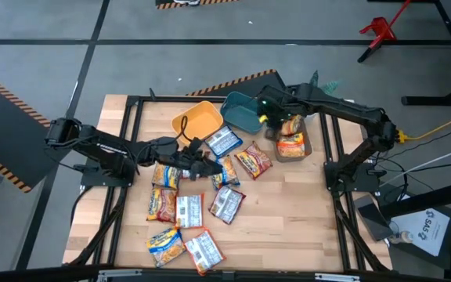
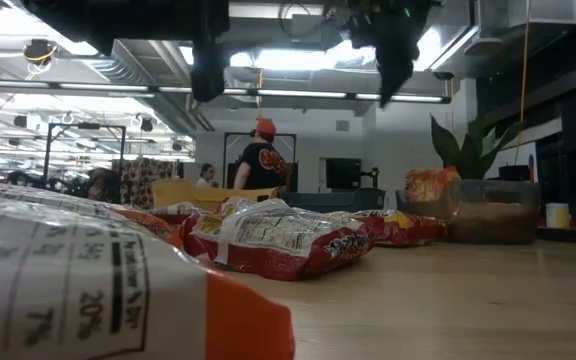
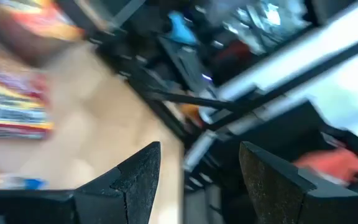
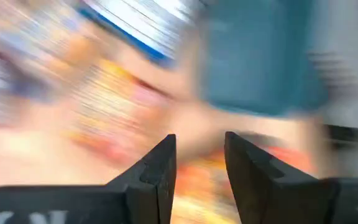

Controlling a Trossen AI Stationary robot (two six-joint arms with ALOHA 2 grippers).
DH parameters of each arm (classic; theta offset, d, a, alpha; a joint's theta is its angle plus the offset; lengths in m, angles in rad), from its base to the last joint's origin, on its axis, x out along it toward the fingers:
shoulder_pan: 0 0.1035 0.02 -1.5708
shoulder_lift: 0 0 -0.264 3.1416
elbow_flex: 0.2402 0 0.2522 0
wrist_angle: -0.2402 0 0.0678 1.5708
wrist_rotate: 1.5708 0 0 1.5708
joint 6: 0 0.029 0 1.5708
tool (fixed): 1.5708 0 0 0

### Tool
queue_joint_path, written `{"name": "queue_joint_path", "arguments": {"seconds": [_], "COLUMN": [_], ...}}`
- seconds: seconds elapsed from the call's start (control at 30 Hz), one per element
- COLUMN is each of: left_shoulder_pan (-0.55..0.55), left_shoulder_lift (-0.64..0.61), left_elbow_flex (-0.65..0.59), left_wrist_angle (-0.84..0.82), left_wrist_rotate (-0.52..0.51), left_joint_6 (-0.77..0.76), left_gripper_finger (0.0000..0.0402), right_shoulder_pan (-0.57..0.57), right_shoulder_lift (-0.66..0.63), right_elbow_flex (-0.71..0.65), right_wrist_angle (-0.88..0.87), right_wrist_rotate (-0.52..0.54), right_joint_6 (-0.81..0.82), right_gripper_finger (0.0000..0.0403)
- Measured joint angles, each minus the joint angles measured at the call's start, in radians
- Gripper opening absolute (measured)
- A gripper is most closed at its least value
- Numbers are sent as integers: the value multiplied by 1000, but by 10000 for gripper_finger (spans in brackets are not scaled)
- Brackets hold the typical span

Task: Sort Maruchan noodles
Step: Put the bottom orange noodle pack into the black bin

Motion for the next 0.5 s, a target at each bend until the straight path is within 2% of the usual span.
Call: {"name": "queue_joint_path", "arguments": {"seconds": [0.1,0.17,0.23,0.3,0.4,0.5], "left_shoulder_pan": [17,21,15,-2,-47,-103], "left_shoulder_lift": [-25,-40,-72,-93,-148,-194], "left_elbow_flex": [-2,1,-2,1,-1,-1], "left_wrist_angle": [-19,-11,-54,-71,-186,-374], "left_wrist_rotate": [149,275,392,457,494,472], "left_joint_6": [-33,-64,-111,-145,-155,-119], "left_gripper_finger": [215,214,213,211,211,211], "right_shoulder_pan": [56,118,197,278,395,492], "right_shoulder_lift": [0,0,0,0,0,1], "right_elbow_flex": [4,-20,-59,-111,-194,-262], "right_wrist_angle": [60,140,226,331,490,628], "right_wrist_rotate": [-217,-252,-248,-205,-137,-78], "right_joint_6": [169,219,231,234,234,216], "right_gripper_finger": [122,122,122,122,122,122]}}
